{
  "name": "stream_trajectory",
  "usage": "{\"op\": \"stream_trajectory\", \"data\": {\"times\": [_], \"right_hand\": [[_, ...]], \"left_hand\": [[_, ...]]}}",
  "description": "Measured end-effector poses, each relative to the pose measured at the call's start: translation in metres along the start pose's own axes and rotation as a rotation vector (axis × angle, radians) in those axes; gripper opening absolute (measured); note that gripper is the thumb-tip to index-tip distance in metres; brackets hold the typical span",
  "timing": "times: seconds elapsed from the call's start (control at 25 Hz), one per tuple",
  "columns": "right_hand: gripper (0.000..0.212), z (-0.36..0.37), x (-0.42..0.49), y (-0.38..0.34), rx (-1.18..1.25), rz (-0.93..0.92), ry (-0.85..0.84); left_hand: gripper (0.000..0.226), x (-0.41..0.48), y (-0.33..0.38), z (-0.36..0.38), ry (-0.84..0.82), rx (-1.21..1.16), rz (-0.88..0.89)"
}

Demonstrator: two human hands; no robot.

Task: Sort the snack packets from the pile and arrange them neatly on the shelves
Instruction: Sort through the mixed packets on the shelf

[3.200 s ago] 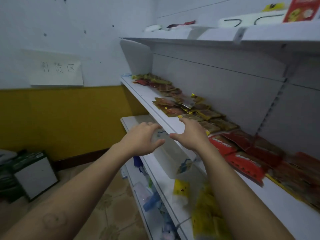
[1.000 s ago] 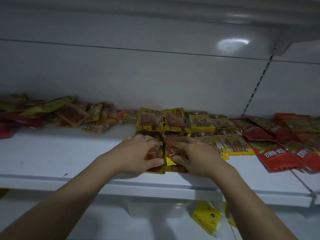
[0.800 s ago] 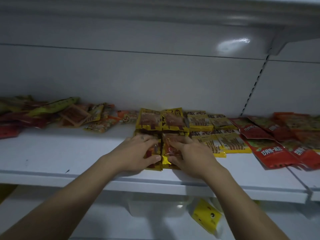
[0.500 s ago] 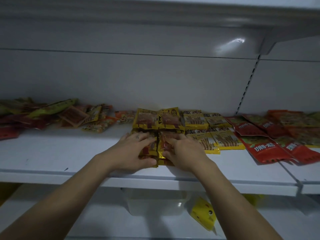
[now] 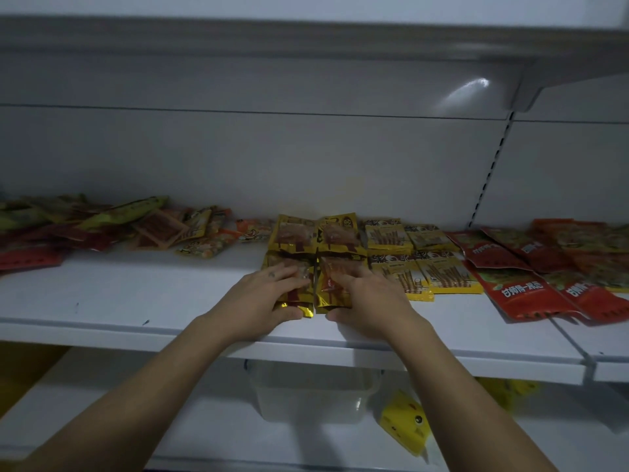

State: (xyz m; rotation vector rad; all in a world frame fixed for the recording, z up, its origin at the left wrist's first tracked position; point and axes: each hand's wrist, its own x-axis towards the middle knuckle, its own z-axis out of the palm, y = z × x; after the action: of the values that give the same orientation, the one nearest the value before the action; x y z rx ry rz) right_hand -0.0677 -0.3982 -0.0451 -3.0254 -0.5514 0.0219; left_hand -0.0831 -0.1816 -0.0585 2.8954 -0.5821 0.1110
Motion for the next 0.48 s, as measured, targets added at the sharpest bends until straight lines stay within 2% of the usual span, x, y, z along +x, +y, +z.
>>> {"op": "stream_trajectory", "data": {"times": [0.24,0.48], "right_hand": [[0.082,-0.011,0.001,-0.009,0.028,-0.033,0.022],[0.066,-0.032,0.020,-0.052,0.026,-0.087,0.100]], "left_hand": [[0.067,-0.007,0.003,-0.002,0.012,0.071,-0.019],[0.065,-0.026,-0.024,-0.034,0.056,0.136,-0.118]]}}
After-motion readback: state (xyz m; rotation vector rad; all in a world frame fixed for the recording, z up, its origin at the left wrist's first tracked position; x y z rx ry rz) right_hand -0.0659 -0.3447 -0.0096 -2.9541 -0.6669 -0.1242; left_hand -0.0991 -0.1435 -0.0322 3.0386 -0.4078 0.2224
